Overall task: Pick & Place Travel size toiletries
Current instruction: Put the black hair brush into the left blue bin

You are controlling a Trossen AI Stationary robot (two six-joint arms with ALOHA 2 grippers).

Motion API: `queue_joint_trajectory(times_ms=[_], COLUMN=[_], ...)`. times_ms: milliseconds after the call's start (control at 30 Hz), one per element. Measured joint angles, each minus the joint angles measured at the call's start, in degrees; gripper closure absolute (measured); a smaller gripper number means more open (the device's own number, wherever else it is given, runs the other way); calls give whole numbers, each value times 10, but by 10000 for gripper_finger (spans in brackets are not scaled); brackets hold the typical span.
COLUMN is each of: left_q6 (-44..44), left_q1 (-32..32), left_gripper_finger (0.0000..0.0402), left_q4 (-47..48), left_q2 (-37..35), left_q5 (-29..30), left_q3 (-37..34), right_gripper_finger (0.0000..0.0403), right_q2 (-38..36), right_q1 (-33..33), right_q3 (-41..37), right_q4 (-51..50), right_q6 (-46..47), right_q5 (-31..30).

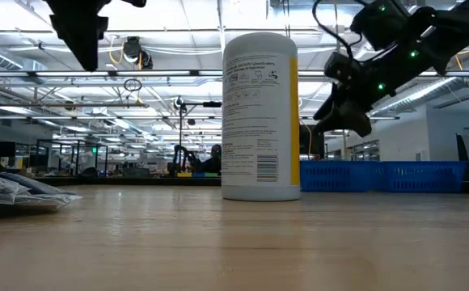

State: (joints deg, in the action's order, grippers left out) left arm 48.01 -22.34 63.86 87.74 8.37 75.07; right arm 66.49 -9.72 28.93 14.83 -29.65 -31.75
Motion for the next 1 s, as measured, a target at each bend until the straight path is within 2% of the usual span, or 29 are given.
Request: queue_joint_trajectory(times_ms=[300,533,800,1000], left_q6=[128,221,246,258], left_q1=[-75,-144,-188,-206], left_gripper_finger=[292,258,207,200], left_q4=[25,29,57,88], left_q2=[0,49,131,182], left_q5=[-29,-39,-112,-137], left_q3=[0,0,0,0], right_gripper_finger=[178,185,182,185], right_q2=[-51,-59,-59,-59], right_q1=[22,23,24,23], right_q3=[0,0,0,0], right_q4=[4,3,8,8], right_q6=[9,49,50,49], right_q5=[-2,0,2,2])
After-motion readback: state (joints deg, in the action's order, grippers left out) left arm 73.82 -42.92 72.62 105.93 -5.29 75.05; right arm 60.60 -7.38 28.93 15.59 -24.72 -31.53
